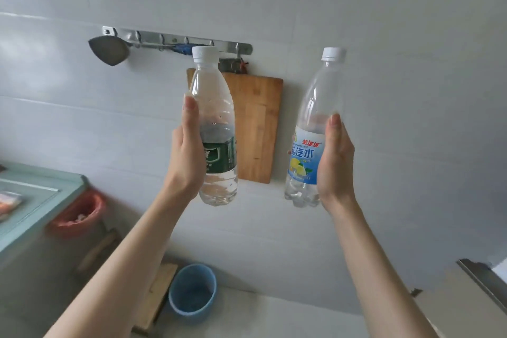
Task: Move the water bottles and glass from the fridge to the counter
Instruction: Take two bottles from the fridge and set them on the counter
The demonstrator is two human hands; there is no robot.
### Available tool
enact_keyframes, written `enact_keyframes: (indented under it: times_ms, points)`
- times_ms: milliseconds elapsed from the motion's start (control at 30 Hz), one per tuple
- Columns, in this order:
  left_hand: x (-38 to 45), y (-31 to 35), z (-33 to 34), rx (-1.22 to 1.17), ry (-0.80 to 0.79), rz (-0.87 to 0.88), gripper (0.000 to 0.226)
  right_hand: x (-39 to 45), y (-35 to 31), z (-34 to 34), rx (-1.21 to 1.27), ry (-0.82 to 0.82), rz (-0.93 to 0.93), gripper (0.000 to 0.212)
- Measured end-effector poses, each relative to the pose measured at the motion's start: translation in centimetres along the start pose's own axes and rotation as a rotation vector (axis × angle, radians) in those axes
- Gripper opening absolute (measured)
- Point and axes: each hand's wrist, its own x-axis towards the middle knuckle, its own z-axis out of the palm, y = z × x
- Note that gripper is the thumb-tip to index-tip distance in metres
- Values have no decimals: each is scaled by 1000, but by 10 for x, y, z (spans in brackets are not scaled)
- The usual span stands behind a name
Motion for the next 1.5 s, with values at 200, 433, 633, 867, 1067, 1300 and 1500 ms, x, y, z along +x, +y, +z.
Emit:
enact_keyframes:
  times_ms: [200,433,633,867,1067,1300,1500]
  points:
    - [7,15,-115,129,167,10,82,-17,8,119,36,-169,24,81]
    - [6,38,-246,110,331,15,80,-56,12,257,73,-347,7,83]
    - [-8,60,-340,145,401,61,81,-101,8,361,129,-446,7,78]
    - [-31,83,-440,215,575,83,81,-149,0,466,182,-633,-23,84]
    - [-57,101,-531,345,766,104,102,-193,-5,565,216,-793,-44,85]
    - [-89,129,-627,469,985,124,106,-250,-4,683,338,-1017,13,99]
    - [-119,155,-684,552,1180,162,103,-306,-18,769,471,-1202,-12,108]
